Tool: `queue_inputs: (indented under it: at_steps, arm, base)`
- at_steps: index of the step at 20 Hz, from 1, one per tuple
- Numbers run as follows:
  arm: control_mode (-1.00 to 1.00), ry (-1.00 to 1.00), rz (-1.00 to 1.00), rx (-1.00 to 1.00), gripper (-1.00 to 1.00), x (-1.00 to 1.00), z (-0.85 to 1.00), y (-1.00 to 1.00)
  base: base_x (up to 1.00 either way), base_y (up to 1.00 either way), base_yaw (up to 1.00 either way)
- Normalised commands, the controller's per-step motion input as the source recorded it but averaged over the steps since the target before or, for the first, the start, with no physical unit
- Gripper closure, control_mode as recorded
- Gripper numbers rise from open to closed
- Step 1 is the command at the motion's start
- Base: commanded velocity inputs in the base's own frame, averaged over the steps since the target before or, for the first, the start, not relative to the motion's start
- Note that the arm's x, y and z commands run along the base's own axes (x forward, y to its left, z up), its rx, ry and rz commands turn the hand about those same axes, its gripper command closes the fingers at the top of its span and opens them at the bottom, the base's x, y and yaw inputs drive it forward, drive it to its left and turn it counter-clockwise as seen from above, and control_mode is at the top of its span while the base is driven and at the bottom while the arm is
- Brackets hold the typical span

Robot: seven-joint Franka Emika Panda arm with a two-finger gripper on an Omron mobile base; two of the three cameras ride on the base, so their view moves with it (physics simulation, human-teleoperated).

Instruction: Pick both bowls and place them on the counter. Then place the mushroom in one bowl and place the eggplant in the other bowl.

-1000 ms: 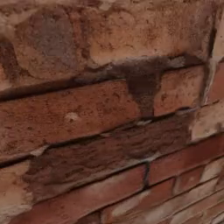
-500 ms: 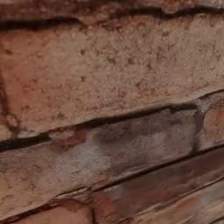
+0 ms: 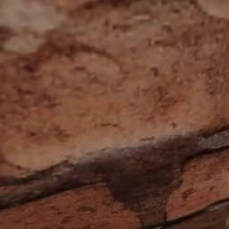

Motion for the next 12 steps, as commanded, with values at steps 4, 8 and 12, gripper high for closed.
queue_inputs:
  at_steps: [4,8,12]
  arm:
    - [1.0,0.0,0.0,0.0,-1.0,0.0,0.0,0.0]
    - [1.0,0.0,0.0,0.0,-1.0,0.0,0.0,0.0]
    - [1.0,0.0,0.0,0.0,-1.0,0.0,0.0,0.0]
  base:
    - [0.77,-0.48,0.26]
    - [0.7,-0.52,0.26]
    - [0.68,-0.44,0.28]
